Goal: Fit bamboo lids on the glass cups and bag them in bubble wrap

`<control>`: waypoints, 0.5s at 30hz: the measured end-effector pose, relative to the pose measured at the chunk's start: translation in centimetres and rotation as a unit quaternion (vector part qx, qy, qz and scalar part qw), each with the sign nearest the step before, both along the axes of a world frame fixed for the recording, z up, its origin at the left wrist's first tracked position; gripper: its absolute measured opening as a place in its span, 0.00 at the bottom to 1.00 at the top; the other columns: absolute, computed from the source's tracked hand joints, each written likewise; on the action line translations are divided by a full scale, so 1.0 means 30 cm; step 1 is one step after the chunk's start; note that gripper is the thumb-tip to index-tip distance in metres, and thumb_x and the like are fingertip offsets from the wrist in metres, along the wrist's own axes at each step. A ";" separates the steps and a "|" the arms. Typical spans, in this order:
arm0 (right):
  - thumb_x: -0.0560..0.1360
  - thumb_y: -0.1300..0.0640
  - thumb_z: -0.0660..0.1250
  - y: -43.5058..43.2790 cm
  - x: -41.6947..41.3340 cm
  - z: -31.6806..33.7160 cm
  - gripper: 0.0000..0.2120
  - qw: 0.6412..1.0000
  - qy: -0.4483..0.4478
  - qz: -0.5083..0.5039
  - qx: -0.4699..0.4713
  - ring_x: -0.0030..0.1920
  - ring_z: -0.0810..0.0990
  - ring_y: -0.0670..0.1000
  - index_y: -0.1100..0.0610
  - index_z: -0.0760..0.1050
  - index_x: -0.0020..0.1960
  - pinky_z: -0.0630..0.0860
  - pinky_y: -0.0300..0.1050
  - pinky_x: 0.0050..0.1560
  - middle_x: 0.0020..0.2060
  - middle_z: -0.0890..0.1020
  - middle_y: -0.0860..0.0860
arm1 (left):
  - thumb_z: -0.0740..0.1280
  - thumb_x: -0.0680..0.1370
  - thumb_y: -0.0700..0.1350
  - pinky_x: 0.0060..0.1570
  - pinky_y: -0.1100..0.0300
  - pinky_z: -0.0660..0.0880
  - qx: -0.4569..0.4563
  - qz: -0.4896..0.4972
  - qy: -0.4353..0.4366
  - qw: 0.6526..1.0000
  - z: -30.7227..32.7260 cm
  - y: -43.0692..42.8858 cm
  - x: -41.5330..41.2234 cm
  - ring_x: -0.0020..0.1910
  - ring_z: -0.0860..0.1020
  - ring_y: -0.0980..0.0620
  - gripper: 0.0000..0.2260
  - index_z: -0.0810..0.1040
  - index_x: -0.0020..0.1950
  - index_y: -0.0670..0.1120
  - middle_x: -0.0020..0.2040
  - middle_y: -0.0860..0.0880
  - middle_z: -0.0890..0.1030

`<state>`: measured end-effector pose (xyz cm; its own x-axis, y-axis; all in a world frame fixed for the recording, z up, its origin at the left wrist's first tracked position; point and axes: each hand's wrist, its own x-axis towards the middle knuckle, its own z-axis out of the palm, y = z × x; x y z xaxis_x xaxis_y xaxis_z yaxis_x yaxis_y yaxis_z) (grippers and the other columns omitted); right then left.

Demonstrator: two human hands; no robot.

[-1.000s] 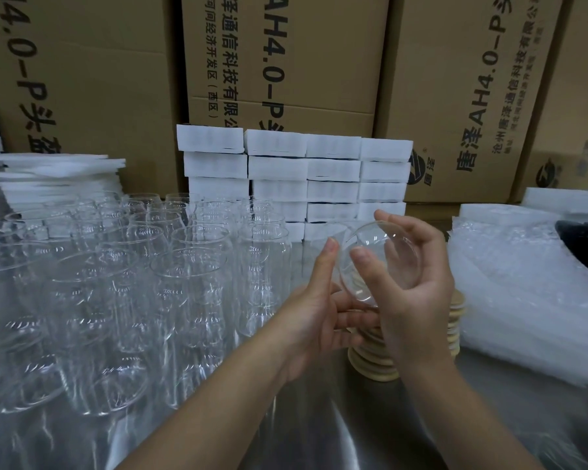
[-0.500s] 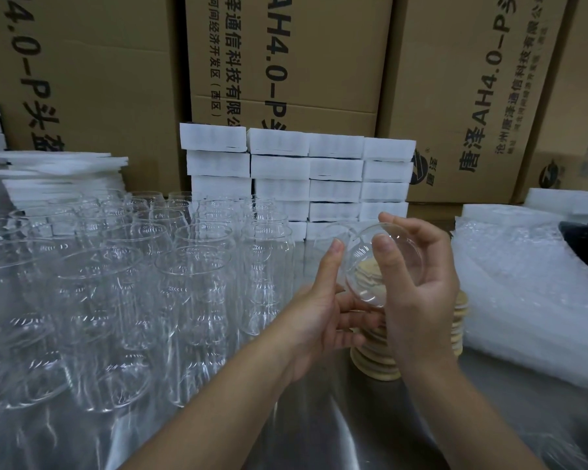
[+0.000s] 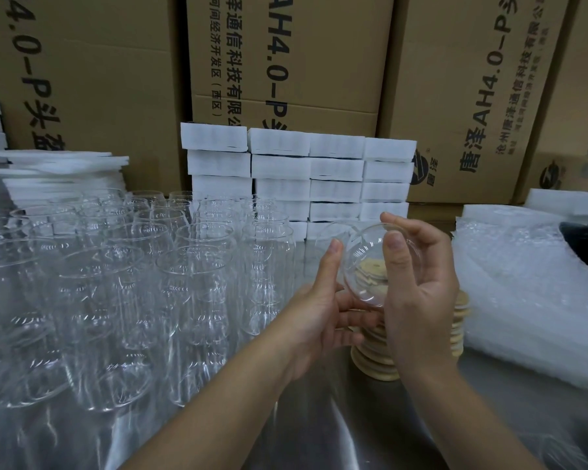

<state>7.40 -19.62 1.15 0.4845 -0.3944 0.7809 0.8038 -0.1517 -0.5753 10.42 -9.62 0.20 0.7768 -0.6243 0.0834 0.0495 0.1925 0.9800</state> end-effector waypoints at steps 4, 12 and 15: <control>0.75 0.47 0.62 -0.004 0.004 -0.002 0.10 1.000 -0.003 -0.011 -0.002 0.58 0.77 0.42 0.48 0.73 0.55 0.71 0.32 0.56 0.56 0.79 0.49 | 0.57 0.56 0.77 0.30 0.67 0.72 -0.004 0.000 -0.005 1.000 0.001 -0.002 -0.003 0.34 0.78 0.57 0.44 0.81 0.59 0.47 0.43 0.48 0.82; 0.79 0.47 0.55 0.000 0.015 -0.010 0.12 0.999 -0.023 -0.037 -0.016 0.61 0.76 0.44 0.50 0.72 0.56 0.70 0.36 0.60 0.57 0.79 0.47 | 0.56 0.57 0.76 0.29 0.67 0.72 -0.017 0.002 -0.005 1.000 0.001 0.000 -0.003 0.35 0.77 0.55 0.45 0.81 0.60 0.47 0.45 0.46 0.82; 0.81 0.52 0.50 0.005 0.016 -0.013 0.14 0.999 -0.045 -0.010 -0.011 0.67 0.73 0.47 0.53 0.72 0.57 0.69 0.40 0.64 0.62 0.77 0.49 | 0.55 0.58 0.75 0.29 0.67 0.72 -0.030 0.031 -0.015 0.999 0.000 -0.002 -0.009 0.38 0.79 0.54 0.39 0.83 0.53 0.50 0.45 0.47 0.84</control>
